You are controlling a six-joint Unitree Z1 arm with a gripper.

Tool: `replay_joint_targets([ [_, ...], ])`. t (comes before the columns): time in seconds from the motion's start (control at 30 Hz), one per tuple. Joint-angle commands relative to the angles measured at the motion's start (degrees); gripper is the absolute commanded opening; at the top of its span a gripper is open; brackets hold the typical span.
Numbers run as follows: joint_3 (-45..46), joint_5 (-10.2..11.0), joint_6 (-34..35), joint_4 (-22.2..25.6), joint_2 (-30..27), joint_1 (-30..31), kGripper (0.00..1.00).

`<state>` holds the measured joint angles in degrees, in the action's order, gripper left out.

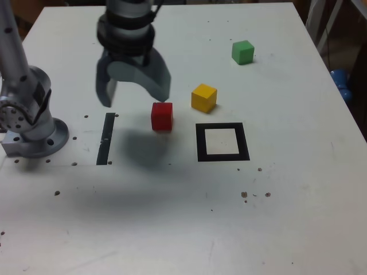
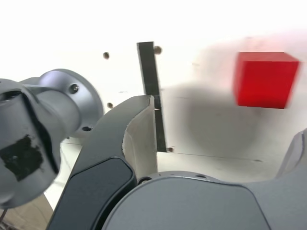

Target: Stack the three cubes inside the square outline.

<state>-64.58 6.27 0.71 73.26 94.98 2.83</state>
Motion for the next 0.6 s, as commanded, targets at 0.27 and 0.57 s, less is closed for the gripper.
replay_joint_targets([
  [0.27,-4.5,0.0,-2.2,-0.3,7.1,-1.8,0.98],
  [0.57,-5.1,-0.5,-5.1,-3.1,13.0,-5.6,0.97],
])
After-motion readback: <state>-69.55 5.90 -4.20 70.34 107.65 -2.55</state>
